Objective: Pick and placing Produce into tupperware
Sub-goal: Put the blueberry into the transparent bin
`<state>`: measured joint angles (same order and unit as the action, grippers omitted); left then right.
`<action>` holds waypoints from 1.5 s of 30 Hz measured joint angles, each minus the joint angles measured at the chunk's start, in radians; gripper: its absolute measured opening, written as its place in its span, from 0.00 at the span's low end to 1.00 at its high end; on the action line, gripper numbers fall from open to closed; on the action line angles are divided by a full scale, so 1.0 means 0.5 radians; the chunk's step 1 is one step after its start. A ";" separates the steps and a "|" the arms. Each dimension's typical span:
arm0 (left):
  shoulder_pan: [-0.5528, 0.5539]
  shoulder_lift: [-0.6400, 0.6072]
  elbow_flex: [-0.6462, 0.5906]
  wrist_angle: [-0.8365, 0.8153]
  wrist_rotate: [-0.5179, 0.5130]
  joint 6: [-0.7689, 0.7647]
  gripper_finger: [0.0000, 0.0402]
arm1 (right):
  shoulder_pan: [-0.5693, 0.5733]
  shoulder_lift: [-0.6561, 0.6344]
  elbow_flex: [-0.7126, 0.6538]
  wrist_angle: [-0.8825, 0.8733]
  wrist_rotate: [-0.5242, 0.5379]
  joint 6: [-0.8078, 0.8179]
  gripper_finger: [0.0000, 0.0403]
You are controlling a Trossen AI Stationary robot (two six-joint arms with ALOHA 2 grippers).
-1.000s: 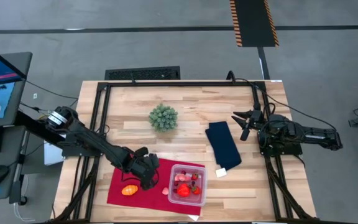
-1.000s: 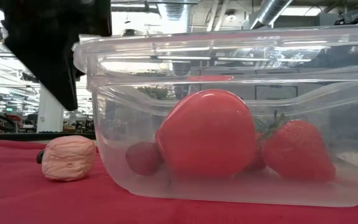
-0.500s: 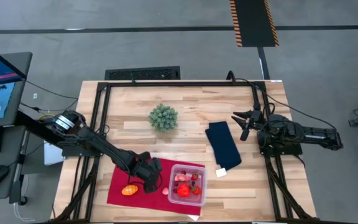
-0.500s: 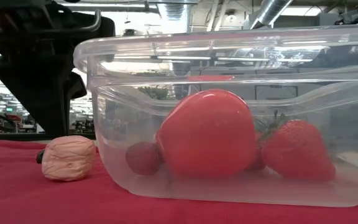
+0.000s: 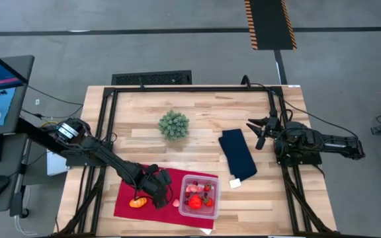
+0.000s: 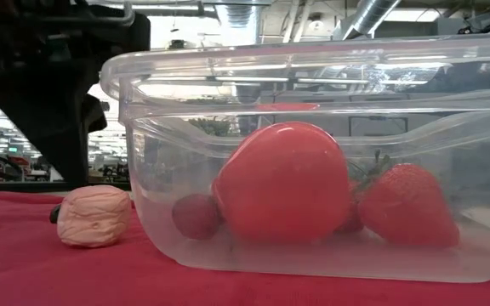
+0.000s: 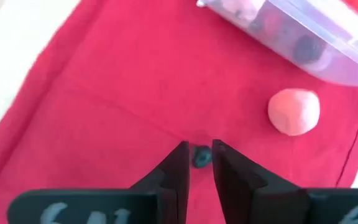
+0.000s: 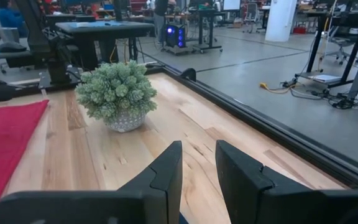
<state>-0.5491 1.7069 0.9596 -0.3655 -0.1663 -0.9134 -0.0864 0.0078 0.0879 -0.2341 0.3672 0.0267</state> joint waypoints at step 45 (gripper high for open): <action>-0.066 0.153 0.003 0.039 -0.140 -0.233 0.55 | 0.000 -0.004 0.000 0.003 0.001 0.000 0.30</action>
<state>-0.5823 1.7835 0.9611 -0.3458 -0.2365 -1.0298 -0.0865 0.0059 0.0879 -0.2324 0.3674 0.0265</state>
